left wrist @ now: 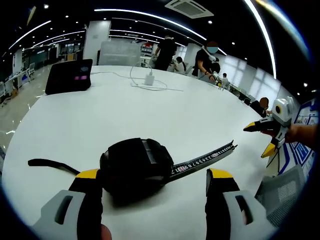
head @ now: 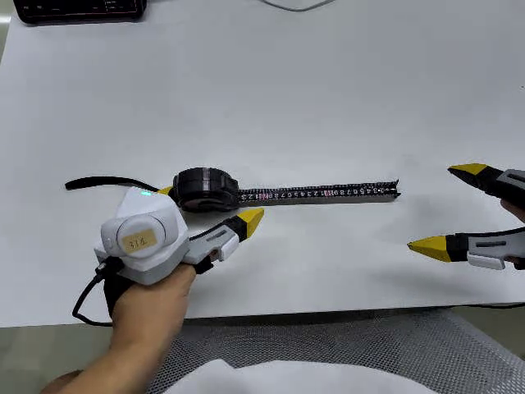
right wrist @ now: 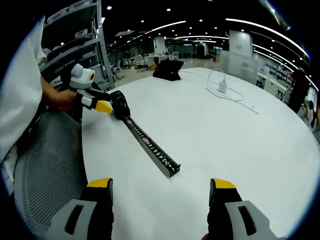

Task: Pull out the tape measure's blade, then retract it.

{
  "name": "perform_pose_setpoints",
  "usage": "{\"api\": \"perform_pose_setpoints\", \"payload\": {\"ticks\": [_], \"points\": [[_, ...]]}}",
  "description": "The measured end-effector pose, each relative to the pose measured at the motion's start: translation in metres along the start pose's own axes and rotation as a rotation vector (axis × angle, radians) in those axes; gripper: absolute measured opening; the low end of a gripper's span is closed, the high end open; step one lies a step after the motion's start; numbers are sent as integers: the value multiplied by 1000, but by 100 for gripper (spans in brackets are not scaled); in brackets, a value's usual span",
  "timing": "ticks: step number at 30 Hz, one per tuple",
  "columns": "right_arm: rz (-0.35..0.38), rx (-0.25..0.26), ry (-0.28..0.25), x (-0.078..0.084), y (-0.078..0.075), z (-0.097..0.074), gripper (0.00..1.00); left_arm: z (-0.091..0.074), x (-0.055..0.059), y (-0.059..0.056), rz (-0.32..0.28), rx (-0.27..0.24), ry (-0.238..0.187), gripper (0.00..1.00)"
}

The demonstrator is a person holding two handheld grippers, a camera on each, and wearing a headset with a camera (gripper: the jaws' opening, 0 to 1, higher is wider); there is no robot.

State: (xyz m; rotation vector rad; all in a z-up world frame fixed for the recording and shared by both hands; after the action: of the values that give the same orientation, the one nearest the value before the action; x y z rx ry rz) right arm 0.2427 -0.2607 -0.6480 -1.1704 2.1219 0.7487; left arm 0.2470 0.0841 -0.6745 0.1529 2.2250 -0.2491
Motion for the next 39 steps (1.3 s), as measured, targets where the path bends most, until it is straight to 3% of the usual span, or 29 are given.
{"api": "perform_pose_setpoints", "payload": {"ticks": [22,39], "points": [[-56,-47,47,-5,-19,12,67,15,-2,7,-76,-107,8,70],[-104,-78,86,-8,-26,20,57,15,-2,10,-120,-131,8,61]]}}
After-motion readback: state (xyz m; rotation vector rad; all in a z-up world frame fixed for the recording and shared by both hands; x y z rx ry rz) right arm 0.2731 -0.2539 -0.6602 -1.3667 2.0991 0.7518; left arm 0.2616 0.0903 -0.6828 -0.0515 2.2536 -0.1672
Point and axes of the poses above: the centre of the closed fingertips' face, and the gripper's own axes: z roughly forward along the fingers, y roughly to its left, x roughly out of its underside, the point moved 7 cm from there along -z, roughly backward along the fingers, and after that the axes turned 8 degrees about -x, right-handed, at the moved point
